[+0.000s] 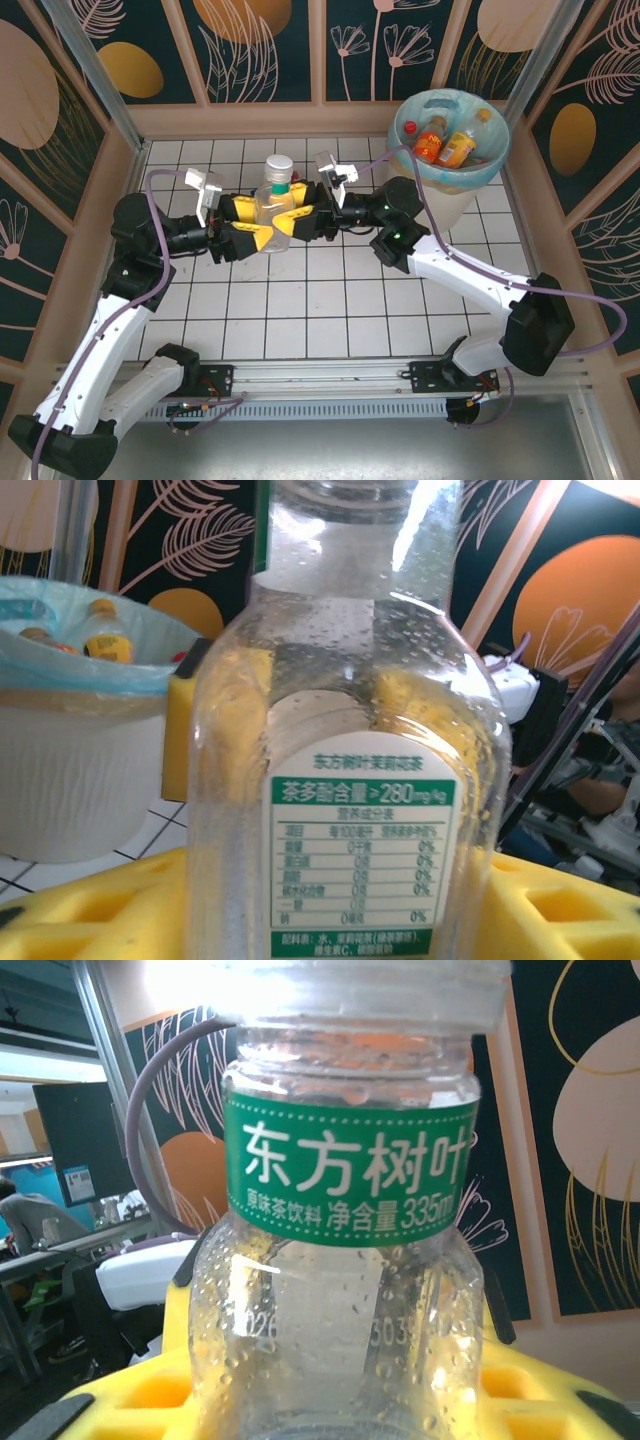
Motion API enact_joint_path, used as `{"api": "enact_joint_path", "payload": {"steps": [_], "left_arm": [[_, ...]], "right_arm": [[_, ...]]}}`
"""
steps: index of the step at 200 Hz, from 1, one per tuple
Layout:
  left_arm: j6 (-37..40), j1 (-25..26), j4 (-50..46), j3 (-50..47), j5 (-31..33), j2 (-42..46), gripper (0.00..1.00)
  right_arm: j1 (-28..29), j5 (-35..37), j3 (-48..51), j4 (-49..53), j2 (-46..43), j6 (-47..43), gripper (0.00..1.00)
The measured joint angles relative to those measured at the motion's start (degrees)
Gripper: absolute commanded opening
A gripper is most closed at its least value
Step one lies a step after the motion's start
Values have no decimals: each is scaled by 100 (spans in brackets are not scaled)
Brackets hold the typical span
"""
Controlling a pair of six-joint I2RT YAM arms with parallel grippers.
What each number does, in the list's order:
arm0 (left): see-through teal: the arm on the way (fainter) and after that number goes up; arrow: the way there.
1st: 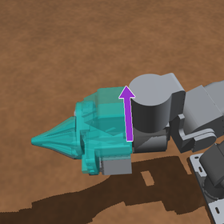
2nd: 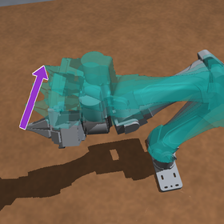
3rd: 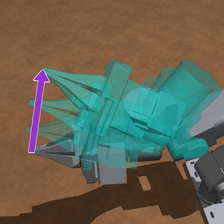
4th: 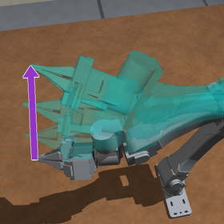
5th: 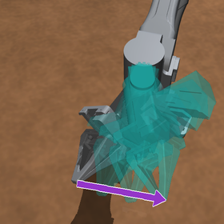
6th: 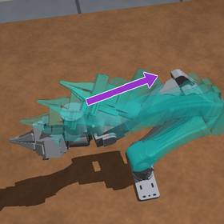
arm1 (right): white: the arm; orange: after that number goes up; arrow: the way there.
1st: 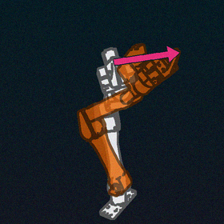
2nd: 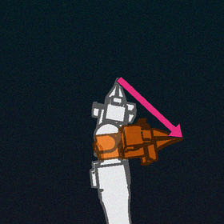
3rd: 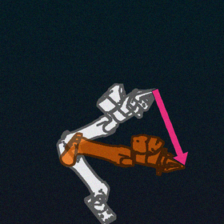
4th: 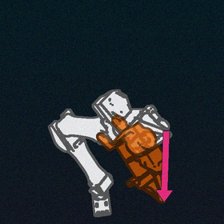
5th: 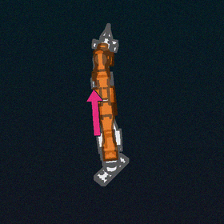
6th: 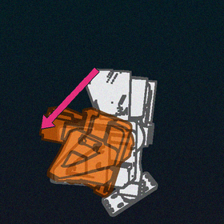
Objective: Put the plastic bottles in the bin
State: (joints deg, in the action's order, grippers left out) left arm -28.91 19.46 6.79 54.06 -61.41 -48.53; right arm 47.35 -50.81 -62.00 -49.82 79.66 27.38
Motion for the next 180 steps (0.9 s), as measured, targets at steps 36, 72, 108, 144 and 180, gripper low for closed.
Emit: {"api": "enact_joint_path", "payload": {"steps": [36, 72, 108, 144, 180], "left_arm": [[68, 7, -57, 0, 649, 310, 98], [105, 7, 74, 0, 1764, 876, 98], [168, 7, -157, 304, 2507, 708, 90], [162, 63, -350, 457, 2881, 232, 83], [238, 852, -610, 468, 3434, -219, 82]], "right_arm": [[0, 382, 2, 610, -396, -302, 35], [-11, 1366, -511, 2485, -992, -1169, 35], [-400, 2846, -1930, 4940, -1123, -1976, 37], [-2339, 3635, -2806, 6741, -1176, -2107, 36], [-4070, 3926, -3921, 8303, -455, -2096, 36]]}}
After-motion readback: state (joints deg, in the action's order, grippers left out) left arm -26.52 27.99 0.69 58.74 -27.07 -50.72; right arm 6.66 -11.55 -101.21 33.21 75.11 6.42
